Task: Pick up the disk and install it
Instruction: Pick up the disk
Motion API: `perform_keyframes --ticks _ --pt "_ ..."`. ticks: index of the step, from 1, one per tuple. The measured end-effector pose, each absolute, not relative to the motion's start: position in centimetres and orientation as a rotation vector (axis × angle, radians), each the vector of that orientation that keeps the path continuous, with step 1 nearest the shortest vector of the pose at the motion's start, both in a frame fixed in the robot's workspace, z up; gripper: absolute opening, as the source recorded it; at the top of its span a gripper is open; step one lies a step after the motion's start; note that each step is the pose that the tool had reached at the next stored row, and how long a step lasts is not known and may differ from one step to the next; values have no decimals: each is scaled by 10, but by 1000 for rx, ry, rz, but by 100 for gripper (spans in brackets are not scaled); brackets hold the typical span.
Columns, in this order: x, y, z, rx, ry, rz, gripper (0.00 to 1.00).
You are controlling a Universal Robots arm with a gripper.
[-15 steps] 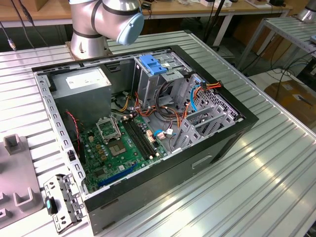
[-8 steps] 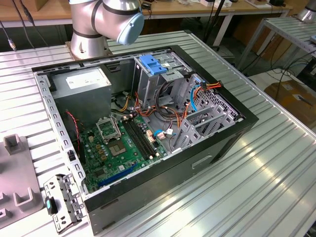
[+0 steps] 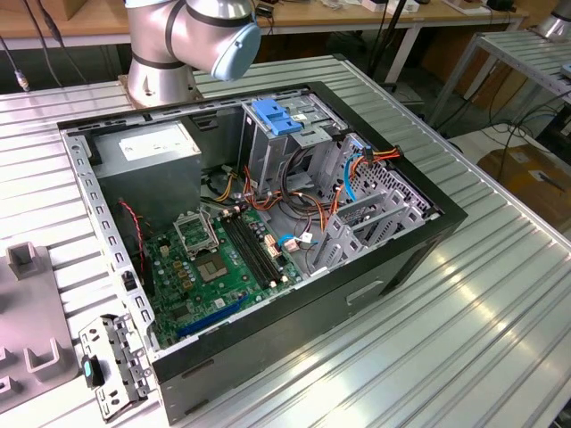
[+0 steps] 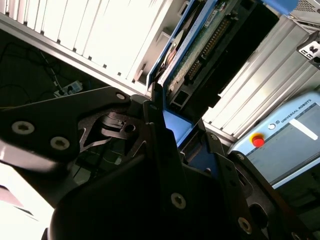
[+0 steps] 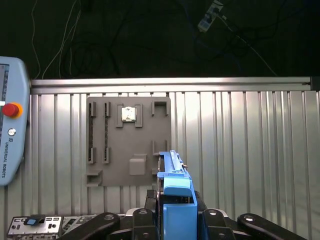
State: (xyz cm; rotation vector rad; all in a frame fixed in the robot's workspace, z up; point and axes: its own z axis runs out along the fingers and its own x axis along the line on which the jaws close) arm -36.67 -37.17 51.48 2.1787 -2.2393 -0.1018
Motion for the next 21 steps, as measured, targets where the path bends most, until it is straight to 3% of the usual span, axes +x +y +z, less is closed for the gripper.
perform_keyframes --ticks 21 --pt "-351 -372 515 2179 -2239 -102 37"
